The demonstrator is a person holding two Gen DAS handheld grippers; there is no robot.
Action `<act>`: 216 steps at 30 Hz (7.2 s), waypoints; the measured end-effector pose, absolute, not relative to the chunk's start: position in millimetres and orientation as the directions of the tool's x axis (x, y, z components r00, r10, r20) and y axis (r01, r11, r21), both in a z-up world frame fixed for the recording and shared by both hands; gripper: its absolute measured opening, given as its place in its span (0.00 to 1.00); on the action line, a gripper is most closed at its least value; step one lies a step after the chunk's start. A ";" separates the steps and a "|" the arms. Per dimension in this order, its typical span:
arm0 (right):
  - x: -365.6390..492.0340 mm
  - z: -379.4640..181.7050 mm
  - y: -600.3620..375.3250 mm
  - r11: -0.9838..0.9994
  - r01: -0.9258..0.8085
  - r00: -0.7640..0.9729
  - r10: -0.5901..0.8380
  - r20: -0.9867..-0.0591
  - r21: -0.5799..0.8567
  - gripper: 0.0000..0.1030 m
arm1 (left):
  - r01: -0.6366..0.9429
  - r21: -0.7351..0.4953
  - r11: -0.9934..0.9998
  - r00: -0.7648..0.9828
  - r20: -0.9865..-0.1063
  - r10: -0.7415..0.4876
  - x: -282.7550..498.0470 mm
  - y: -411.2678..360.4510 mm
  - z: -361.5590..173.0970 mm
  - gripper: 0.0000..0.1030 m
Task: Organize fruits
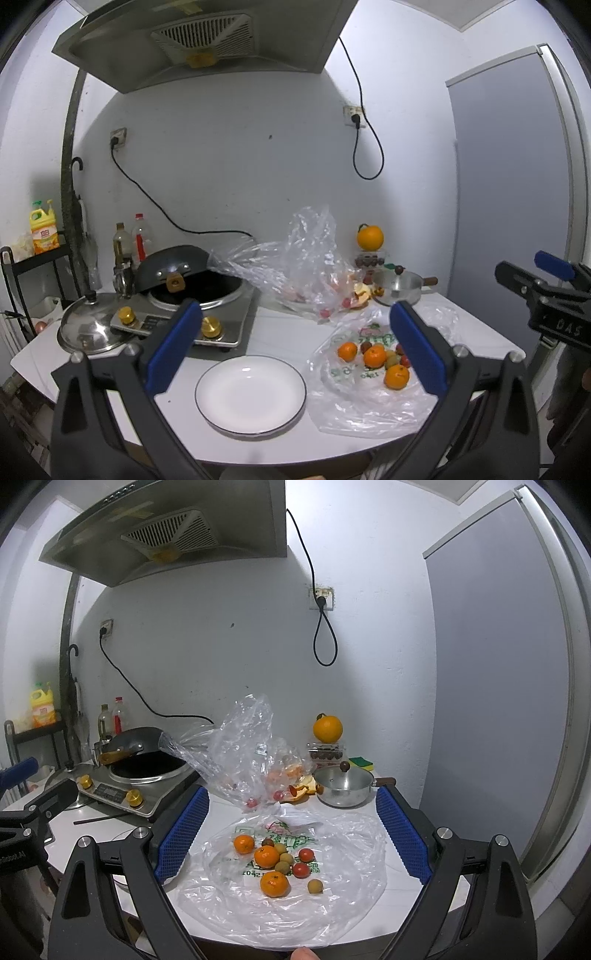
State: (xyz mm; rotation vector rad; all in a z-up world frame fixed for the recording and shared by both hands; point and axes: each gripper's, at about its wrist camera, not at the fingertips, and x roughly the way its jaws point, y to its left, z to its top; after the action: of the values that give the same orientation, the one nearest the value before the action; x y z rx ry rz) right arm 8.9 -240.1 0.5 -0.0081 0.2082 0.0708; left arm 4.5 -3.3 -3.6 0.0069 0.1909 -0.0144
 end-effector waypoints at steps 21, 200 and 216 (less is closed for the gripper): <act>9.7 -1.3 -237.9 0.997 -0.074 0.976 0.071 -0.205 -0.007 0.91 | 0.020 0.000 1.000 0.981 -0.191 -0.020 3.6 -4.6 -2.5 0.99; 157.1 -127.2 -135.5 0.873 -0.475 0.710 0.306 -0.634 -0.111 0.26 | 0.154 -0.101 0.983 0.778 -0.601 -0.184 143.7 28.4 -138.1 0.45; 158.5 -135.0 -89.0 0.832 -0.539 0.673 0.334 -0.660 -0.129 0.26 | 0.086 -0.123 0.989 0.736 -0.661 -0.146 150.6 60.9 -171.9 0.45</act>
State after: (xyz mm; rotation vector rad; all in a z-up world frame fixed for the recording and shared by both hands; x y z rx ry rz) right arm 158.5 -89.0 -135.0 -0.3288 0.6695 0.5013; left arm 150.6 60.9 -171.9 -0.0856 0.7329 -0.1279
